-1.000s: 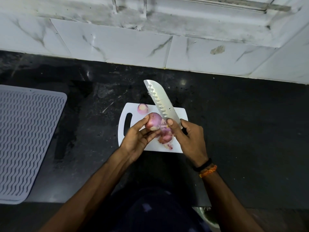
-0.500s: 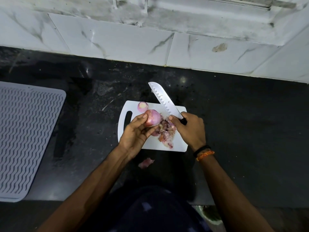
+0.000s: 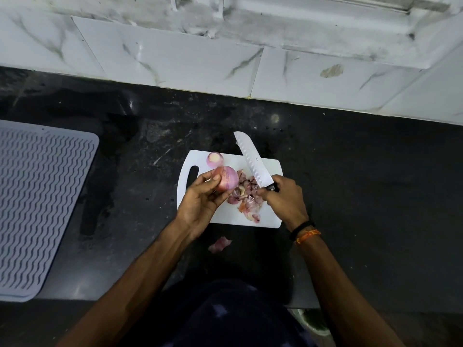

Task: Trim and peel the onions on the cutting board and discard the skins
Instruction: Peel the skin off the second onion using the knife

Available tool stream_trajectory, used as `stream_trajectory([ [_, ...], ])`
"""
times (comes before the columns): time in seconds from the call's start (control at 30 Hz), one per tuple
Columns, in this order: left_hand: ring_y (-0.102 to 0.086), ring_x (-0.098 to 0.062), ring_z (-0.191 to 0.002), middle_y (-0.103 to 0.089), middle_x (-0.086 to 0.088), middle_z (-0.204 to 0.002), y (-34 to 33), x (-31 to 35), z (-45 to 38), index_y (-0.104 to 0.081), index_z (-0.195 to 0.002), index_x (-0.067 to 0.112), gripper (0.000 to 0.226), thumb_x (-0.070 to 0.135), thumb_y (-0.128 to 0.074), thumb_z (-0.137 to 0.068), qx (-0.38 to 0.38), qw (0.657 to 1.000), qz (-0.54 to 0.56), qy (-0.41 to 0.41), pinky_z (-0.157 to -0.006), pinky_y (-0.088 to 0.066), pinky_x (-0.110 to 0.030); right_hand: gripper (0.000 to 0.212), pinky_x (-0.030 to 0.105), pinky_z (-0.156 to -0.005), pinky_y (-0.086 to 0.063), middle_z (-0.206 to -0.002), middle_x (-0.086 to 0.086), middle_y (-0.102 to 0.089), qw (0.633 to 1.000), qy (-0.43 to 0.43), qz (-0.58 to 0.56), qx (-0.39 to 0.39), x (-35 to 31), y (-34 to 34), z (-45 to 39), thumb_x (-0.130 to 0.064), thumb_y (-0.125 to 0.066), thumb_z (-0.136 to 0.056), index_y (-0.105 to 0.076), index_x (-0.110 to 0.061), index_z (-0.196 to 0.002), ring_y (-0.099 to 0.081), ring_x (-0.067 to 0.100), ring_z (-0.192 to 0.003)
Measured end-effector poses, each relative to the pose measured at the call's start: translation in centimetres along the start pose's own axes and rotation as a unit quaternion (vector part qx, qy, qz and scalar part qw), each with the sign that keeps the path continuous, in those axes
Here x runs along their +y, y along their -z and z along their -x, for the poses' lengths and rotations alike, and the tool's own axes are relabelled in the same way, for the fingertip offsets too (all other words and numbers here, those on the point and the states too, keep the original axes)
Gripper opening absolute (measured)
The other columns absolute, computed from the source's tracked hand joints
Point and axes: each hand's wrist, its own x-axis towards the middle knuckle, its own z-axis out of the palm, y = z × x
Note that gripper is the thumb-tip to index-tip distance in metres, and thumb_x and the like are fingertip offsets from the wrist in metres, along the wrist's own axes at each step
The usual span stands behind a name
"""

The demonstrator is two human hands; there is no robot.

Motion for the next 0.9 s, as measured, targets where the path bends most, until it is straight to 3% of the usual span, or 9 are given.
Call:
stream_trajectory([
  [0.17,-0.061,-0.030,-0.114,-0.066,-0.014,-0.117,0.3,-0.3,-0.2,-0.060,-0.117,0.007,0.037,0.007,-0.064,-0.080,-0.015,1.000,0.001,0.000,-0.111,-0.042,-0.046,0.015,0.032,-0.054,-0.051,-0.078,0.000,-0.071,0.999,-0.011,-0.034,0.002,-0.4,0.1,0.1,-0.028,-0.063,-0.086,-0.068,-0.014,-0.087,-0.066,0.015,-0.067],
  [0.27,-0.059,-0.032,-0.117,-0.065,-0.016,-0.120,0.4,-0.5,-0.3,-0.061,-0.115,0.008,0.034,0.005,-0.064,-0.081,-0.030,1.000,-0.005,-0.005,-0.109,-0.044,-0.045,0.016,0.035,-0.059,-0.058,-0.079,-0.001,-0.069,1.000,0.009,-0.006,0.012,-0.2,0.0,0.2,-0.028,-0.069,-0.083,-0.067,-0.014,-0.088,-0.067,0.014,-0.072],
  [0.37,-0.060,-0.030,-0.112,-0.068,-0.012,-0.115,0.3,-0.4,-0.2,-0.059,-0.119,0.008,0.042,0.000,-0.064,-0.078,-0.039,0.999,-0.014,-0.025,-0.098,-0.053,-0.036,0.020,0.023,-0.052,-0.049,-0.083,-0.002,-0.069,0.999,0.028,-0.024,-0.001,-0.3,0.1,0.3,-0.027,-0.077,-0.079,-0.068,-0.014,-0.092,-0.066,0.009,-0.074],
  [0.43,-0.061,-0.028,-0.110,-0.069,-0.011,-0.113,0.3,-0.4,-0.3,-0.058,-0.124,0.006,0.050,-0.007,-0.067,-0.077,-0.048,0.998,-0.022,-0.034,-0.096,-0.054,-0.034,0.020,0.017,-0.049,-0.043,-0.077,-0.002,-0.070,0.996,0.037,-0.083,-0.019,-0.9,0.4,0.6,-0.031,-0.076,-0.083,-0.069,-0.014,-0.088,-0.062,0.004,-0.063],
  [0.57,-0.064,-0.024,-0.103,-0.067,-0.015,-0.115,0.4,-0.6,-0.2,-0.059,-0.124,0.007,0.052,-0.010,-0.066,-0.075,-0.061,0.997,-0.032,-0.043,-0.098,-0.051,-0.036,0.042,0.020,-0.045,-0.038,-0.062,0.010,-0.066,0.986,0.062,-0.148,-0.039,-2.2,0.8,1.7,-0.036,-0.059,-0.096,-0.062,-0.003,-0.072,-0.052,0.012,-0.045],
  [0.77,-0.067,-0.023,-0.101,-0.070,-0.016,-0.111,0.0,-0.6,0.2,-0.061,-0.122,0.006,0.053,-0.010,-0.066,-0.072,-0.084,0.994,-0.051,-0.055,-0.094,-0.054,-0.034,0.034,0.022,-0.048,-0.043,-0.054,-0.007,-0.063,0.991,0.112,-0.059,-0.045,-3.3,0.8,3.1,-0.035,-0.053,-0.100,-0.060,-0.021,-0.070,-0.055,0.006,-0.044],
  [0.9,-0.062,-0.029,-0.107,-0.068,-0.019,-0.114,0.2,-0.7,0.3,-0.063,-0.120,0.009,0.053,-0.010,-0.067,-0.070,-0.080,0.993,-0.060,-0.059,-0.095,-0.052,-0.036,0.033,0.018,-0.051,-0.043,-0.062,-0.009,-0.061,0.989,0.147,0.009,-0.032,-3.3,1.0,3.4,-0.039,-0.051,-0.100,-0.062,-0.016,-0.078,-0.056,0.005,-0.048],
])
